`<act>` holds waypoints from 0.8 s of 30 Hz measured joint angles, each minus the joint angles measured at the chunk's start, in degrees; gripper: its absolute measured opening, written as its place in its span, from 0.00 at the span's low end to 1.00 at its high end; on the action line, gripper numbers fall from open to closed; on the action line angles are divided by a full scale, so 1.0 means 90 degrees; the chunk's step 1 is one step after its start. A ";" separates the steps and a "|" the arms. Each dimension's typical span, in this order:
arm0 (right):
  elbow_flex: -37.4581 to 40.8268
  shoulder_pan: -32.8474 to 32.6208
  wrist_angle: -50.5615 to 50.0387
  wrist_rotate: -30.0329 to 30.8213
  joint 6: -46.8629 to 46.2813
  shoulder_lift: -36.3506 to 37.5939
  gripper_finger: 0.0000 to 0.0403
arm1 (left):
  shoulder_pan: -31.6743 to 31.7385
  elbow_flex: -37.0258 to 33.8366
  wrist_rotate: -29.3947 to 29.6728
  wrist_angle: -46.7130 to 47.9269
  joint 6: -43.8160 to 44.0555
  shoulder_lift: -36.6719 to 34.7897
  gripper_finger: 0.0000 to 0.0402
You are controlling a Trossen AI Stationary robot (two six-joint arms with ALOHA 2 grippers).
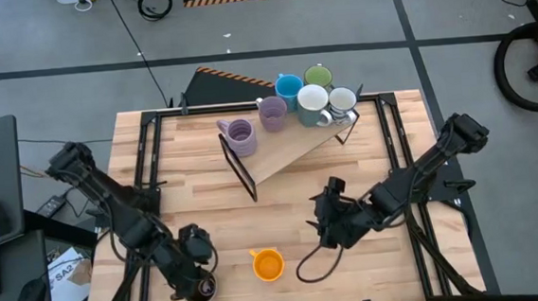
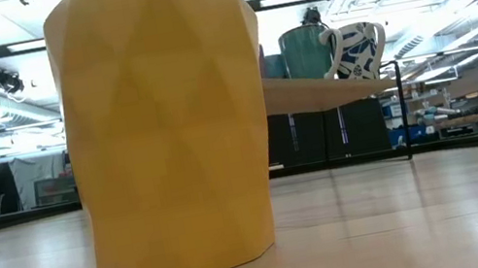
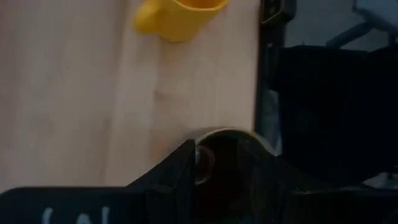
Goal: Place coffee mugs
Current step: Put the dark green mug on the shelf
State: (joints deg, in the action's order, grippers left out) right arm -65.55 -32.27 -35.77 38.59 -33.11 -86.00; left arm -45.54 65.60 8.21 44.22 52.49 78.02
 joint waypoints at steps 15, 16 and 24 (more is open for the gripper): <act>0.0278 -0.0389 0.0483 0.0260 -0.0517 0.0000 0.75 | -0.0755 0.1648 -0.0148 0.0523 0.1148 0.1830 0.31; 0.0278 -0.0386 0.0524 0.0263 -0.0491 0.0000 0.75 | -0.0770 0.1743 -0.0181 0.0541 0.1176 0.1934 0.31; 0.0278 -0.0384 0.0800 0.0260 -0.0311 0.0000 0.75 | -0.0874 0.2547 -0.0213 0.1269 0.1236 0.2659 0.31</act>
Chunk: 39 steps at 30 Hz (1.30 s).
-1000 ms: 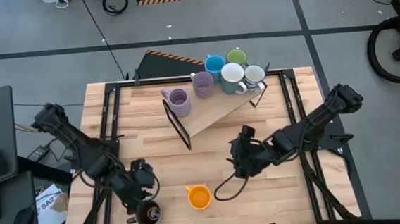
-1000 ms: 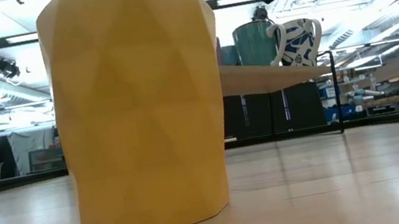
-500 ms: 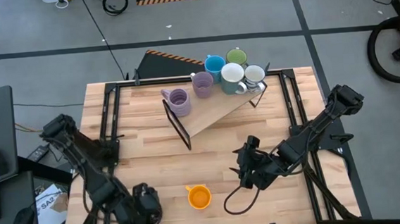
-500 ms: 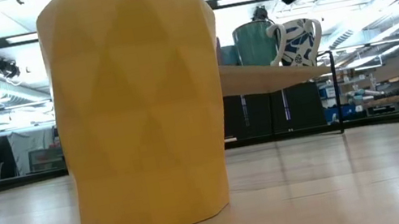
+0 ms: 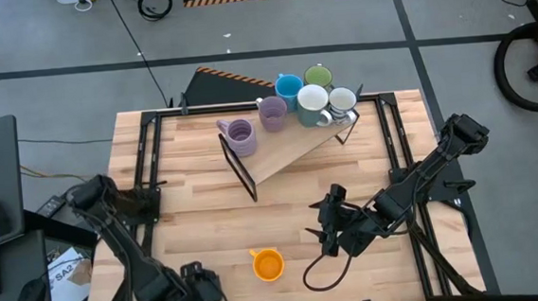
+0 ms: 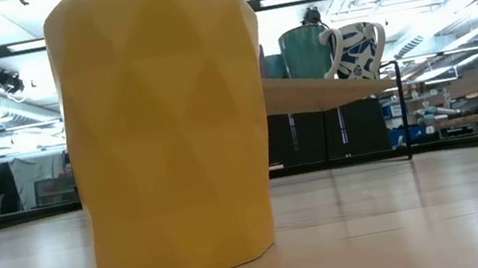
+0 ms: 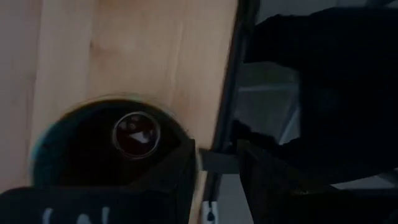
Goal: Place coffee mugs
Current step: Put the dark green mug on the shelf
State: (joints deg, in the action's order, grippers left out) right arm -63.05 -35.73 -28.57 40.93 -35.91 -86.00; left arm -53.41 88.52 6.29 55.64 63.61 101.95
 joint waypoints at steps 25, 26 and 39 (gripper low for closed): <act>-0.0002 0.0032 0.0385 0.0014 0.0166 0.0000 0.75 | 0.0016 0.0103 -0.0298 0.0955 -0.1364 0.0806 0.10; -0.0002 0.0032 0.0385 0.0015 0.0114 0.0000 0.75 | 0.0058 0.0103 -0.0310 0.1018 -0.1468 0.0799 0.10; -0.0005 0.0024 0.0710 0.0015 -0.0125 -0.0010 0.75 | 0.0977 0.0231 -0.0428 0.1871 -0.3005 0.0083 0.10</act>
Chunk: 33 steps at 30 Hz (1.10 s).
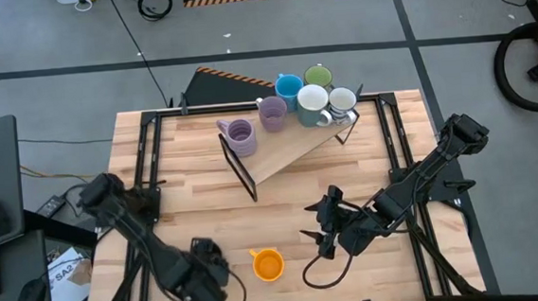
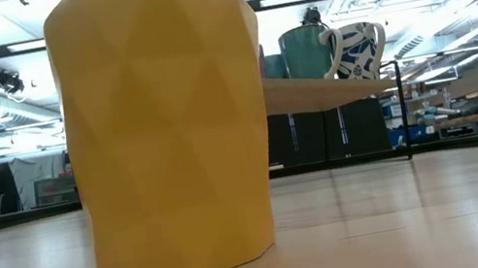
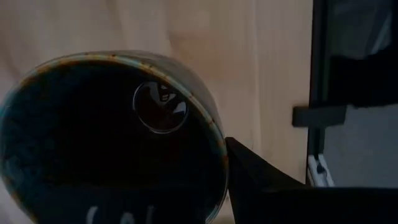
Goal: Place coffee mugs
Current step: Put the dark green mug on the shelf
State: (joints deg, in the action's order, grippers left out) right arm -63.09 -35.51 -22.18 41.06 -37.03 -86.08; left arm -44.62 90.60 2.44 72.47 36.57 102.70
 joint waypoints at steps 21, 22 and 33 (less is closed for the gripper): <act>-0.0002 -0.0648 -0.0940 0.0215 -0.1869 -0.0005 0.73 | 0.2626 0.2345 0.1045 -0.0152 -0.2687 -0.0394 0.10; -0.0002 -0.0696 -0.1004 0.0294 -0.1950 -0.0005 0.73 | 0.2760 0.2401 0.1010 -0.0242 -0.2819 -0.0394 0.10; -0.0002 -0.0809 -0.1257 0.0603 -0.2108 -0.0005 0.73 | 0.4057 0.2563 0.0057 -0.1626 -0.3169 -0.0192 0.11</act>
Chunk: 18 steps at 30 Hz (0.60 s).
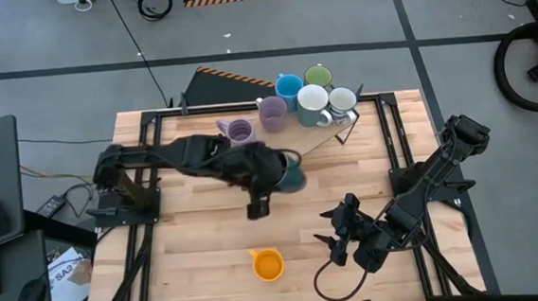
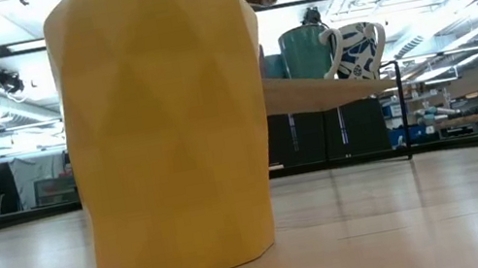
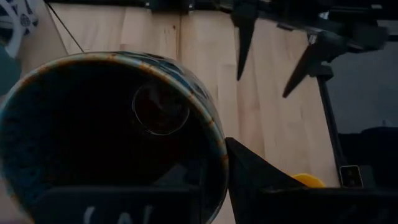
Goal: Place coffee mugs
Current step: Put the dark green mug on the shelf
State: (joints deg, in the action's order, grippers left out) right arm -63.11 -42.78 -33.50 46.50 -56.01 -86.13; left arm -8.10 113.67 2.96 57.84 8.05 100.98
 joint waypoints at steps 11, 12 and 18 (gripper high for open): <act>0.0038 0.0001 -0.0385 0.0459 -0.0121 0.0000 0.73 | 0.0846 -0.0005 -0.0457 0.0459 0.0086 0.0043 0.12; 0.0095 0.0007 -0.0379 0.0485 -0.0159 0.0000 0.73 | 0.0855 -0.0001 -0.0496 0.0397 0.0122 0.0076 0.12; 0.0403 -0.0068 -0.0511 0.0092 -0.0722 -0.0002 0.73 | 0.0719 -0.0011 -0.0918 0.0405 0.0195 0.0465 0.12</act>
State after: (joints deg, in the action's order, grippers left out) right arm -59.49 -43.40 -38.09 47.32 -62.50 -86.15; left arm -1.63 113.57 -5.30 61.49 9.80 105.16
